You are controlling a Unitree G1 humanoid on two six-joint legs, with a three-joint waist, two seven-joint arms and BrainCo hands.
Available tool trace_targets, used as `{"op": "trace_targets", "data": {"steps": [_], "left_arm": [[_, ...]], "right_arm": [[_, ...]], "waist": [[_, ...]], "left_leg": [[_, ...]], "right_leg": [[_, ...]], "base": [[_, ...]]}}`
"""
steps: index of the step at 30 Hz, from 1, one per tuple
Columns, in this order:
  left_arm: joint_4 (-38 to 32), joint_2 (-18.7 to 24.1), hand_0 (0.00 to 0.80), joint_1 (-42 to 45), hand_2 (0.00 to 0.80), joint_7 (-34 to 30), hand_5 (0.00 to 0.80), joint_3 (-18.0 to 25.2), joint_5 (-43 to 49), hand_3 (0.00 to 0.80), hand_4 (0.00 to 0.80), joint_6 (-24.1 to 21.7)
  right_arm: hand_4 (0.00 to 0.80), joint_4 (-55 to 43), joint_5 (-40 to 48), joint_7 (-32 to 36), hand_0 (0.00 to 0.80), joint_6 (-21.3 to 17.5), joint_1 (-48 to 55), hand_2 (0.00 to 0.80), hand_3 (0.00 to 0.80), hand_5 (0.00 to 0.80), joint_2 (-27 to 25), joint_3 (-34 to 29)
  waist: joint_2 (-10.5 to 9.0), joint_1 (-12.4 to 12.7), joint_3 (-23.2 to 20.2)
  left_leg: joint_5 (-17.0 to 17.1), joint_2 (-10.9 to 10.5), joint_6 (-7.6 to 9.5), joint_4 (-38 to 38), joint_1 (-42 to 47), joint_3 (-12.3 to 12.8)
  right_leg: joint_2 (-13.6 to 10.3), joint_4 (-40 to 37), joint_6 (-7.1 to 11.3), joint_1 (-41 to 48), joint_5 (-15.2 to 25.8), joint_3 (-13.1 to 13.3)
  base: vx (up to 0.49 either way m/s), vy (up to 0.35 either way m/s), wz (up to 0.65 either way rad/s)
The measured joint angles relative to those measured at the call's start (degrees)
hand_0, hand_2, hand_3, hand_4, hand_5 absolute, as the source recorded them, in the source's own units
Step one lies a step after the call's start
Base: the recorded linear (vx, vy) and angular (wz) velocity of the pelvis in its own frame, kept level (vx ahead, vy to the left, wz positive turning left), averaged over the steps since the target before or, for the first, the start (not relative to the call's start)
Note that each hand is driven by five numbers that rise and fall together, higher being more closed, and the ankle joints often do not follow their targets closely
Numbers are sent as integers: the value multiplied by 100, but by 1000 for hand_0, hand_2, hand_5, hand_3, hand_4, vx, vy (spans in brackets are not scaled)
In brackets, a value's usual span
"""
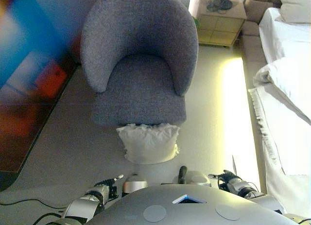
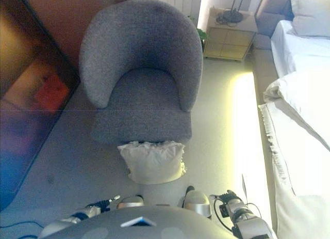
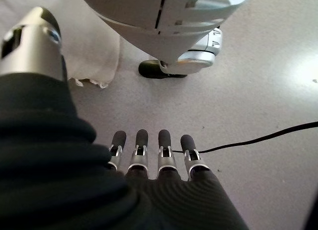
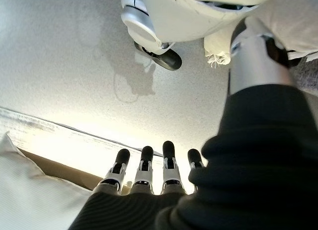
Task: Pick up the cushion and take it to the sofa
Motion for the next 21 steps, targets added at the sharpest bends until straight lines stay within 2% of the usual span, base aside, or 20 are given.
{"op": "trace_targets", "data": {"steps": [2, 4, 5, 7, 8, 9, 11, 12, 13, 14, 15, 16, 18, 19, 21], "left_arm": [[-4, -10, 0, -189, 0, 89, 0, -9, -7, 0, 0, -55], [-2, -26, 0, -334, 0, 172, 0, -6, -19, 0, 0, -84], [1, -41, 0, -417, 0, 226, 0, -5, -20, 0, 0, -98], [-12, -28, 0, -461, 0, 269, 0, 5, -17, 0, 0, -259], [5, -19, 0, -424, 0, 290, 0, 5, -16, 0, 0, -289], [-3, -19, 0, -370, 0, 364, 0, 6, -6, 0, 0, -364], [-4, -24, 0, -364, 0, 450, 0, 10, -3, 0, 0, -458], [-5, -35, 0, -362, 0, 465, 0, 10, 6, 0, 0, -469], [-4, -71, 0, -368, 0, 478, 0, 11, 28, 0, 0, -472], [-7, -52, 0, -377, 0, 514, 0, 62, 146, 0, 0, -492], [-6, 36, 0, -330, 0, 575, 0, 62, 209, 0, 0, -513], [-19, 155, 0, -353, 0, 635, 0, 53, 209, 0, 0, -525], [-98, 435, 0, -510, 0, 747, 0, -65, 191, 0, 0, -575], [-182, 601, 0, -597, 0, 822, 0, -63, 168, 0, 0, -620], [-259, 756, 0, -781, 0, 924, 0, -108, 38, 0, 0, -719]], "right_arm": [[0, 6, 2, 18, 0, 56, -44, 0, 0, 0, -2, 118], [0, 0, 60, -60, 0, 74, -174, 0, 0, 0, -27, 166], [0, -1, 176, -160, 0, 92, -199, 0, 0, 0, -38, 166], [0, 4, 314, -267, 0, 149, -234, 0, 0, 0, -32, 162], [0, 1, 318, -270, 0, 150, -250, 0, 0, 0, -22, 162], [0, 1, 318, -292, 0, 144, -262, 0, 0, 0, -30, 157], [0, 11, 335, -377, 0, 128, -276, 0, 0, 0, -50, 145], [0, 18, 398, -427, 0, 108, -267, 0, 0, 0, -97, 136], [0, 36, 474, -492, 0, 75, -270, 0, 0, 0, -181, 108], [0, 34, 523, -540, 0, 33, -277, 0, 0, 0, -174, 34], [0, 32, 648, -596, 0, -26, -267, 0, 0, 0, -101, 19], [0, 1, 751, -631, 0, -91, -276, 0, 0, 0, -19, 6], [0, -11, 874, -669, 0, -139, -274, 0, 0, 0, 149, 4], [0, -10, 932, -692, 0, -174, -332, 0, 0, 0, 228, 3], [0, -20, 977, -736, 0, -320, -575, 0, 0, 0, 249, 15]], "waist": [[-61, 101, 43], [-5, 98, 181], [3, 56, 235], [-96, 85, 343], [-131, 70, 353], [-146, 70, 352], [-139, 81, 387], [-109, 74, 390], [-8, 66, 392], [-80, 117, 431], [-217, 141, 439], [-300, 169, 471], [-472, 195, 475], [-595, 223, 516], [-549, 215, 621]], "left_leg": [[-19, -63, -1, 342, -356, -48], [19, -44, 42, 517, -649, 88], [55, -74, 123, 574, -796, 234], [31, -78, 401, 583, -782, 314], [27, -31, 379, 575, -757, 298], [41, 166, 311, 515, -758, 260], [19, 445, 276, 431, -798, 280], [14, 535, 278, 335, -752, 300], [92, 586, 53, 259, -705, 357], [299, 487, -248, 303, -680, 558], [295, 299, -272, 376, -699, 750], [298, 264, -218, 381, -711, 897], [339, 210, -154, 406, -880, 1032], [366, 129, -155, 442, -984, 1059], [370, 144, -166, 556, -1306, 1104]], "right_leg": [[-94, 78, -32, -191, -29, -1], [-174, 242, -47, -310, -58, -73], [-277, 326, -44, -392, -111, -158], [-549, 454, -21, -437, -177, -236], [-641, 460, 10, -404, -197, -238], [-730, 454, 59, -398, -229, -189], [-822, 496, 223, -449, -222, -41], [-898, 548, 379, -510, -205, 34], [-985, 620, 521, -566, -210, 57], [-1186, 618, 575, -584, -192, 170], [-1400, 445, 571, -556, -193, 168], [-1517, 431, 535, -504, -213, 140], [-1560, 585, 455, -611, -123, 74], [-1571, 549, 486, -689, 88, 0], [-1543, 429, 659, -1021, 410, 20]], "base": [[-162, 59, 25], [-98, 184, 51], [37, 272, 70], [157, 380, 50], [203, 390, 36], [157, 330, 36], [144, 266, 36], [209, 289, 26], [186, 280, 5], [97, 215, -20], [-5, 121, -26], [-82, 53, -10], [-176, -23, 4], [-280, -77, -20], [-294, -83, -32]]}}
